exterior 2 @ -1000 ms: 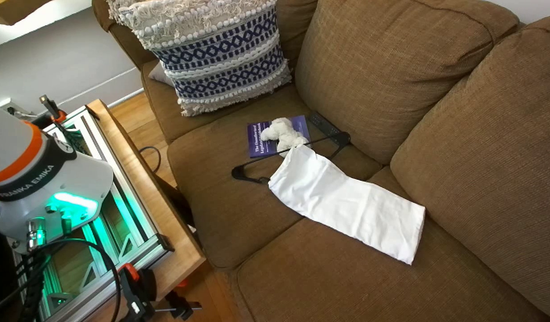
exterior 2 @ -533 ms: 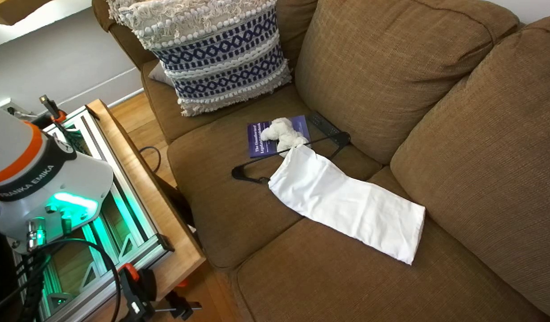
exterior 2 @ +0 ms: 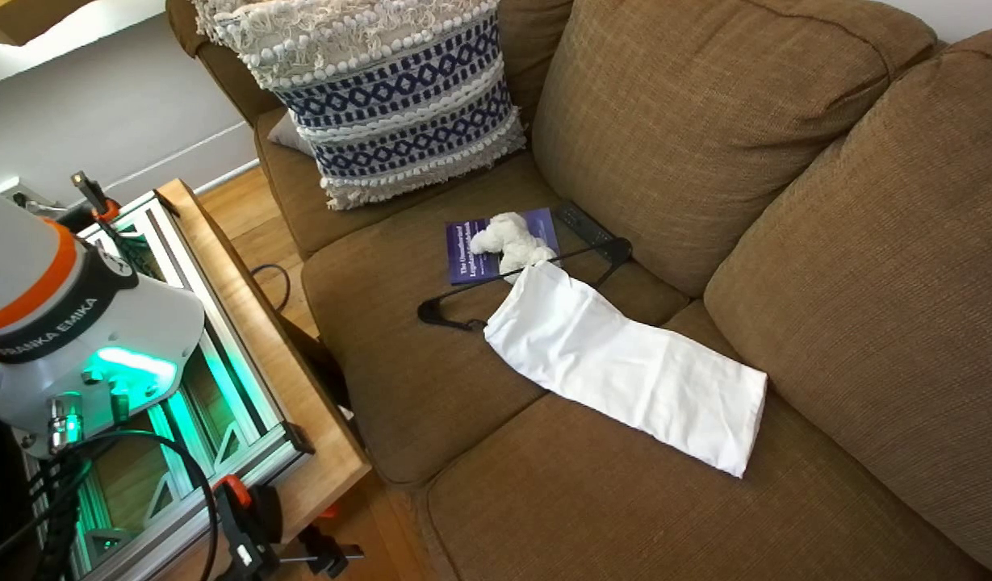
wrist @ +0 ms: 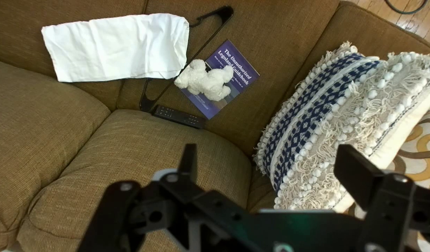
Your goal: Put the white fluffy toy on the backrest of the sofa
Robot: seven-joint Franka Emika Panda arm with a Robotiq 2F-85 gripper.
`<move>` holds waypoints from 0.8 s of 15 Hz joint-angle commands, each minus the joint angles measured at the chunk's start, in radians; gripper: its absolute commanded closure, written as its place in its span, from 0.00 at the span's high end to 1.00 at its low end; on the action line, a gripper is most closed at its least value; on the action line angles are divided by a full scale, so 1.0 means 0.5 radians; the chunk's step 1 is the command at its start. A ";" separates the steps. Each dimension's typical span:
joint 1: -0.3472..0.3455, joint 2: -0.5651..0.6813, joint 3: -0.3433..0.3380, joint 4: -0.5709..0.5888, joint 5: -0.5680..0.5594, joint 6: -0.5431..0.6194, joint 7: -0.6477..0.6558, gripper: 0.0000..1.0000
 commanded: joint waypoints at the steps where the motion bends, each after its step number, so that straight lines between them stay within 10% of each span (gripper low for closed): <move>1: 0.020 0.002 -0.016 0.005 -0.006 -0.005 0.006 1.00; 12: -0.066 0.267 -0.081 -0.381 -0.024 0.178 0.184 1.00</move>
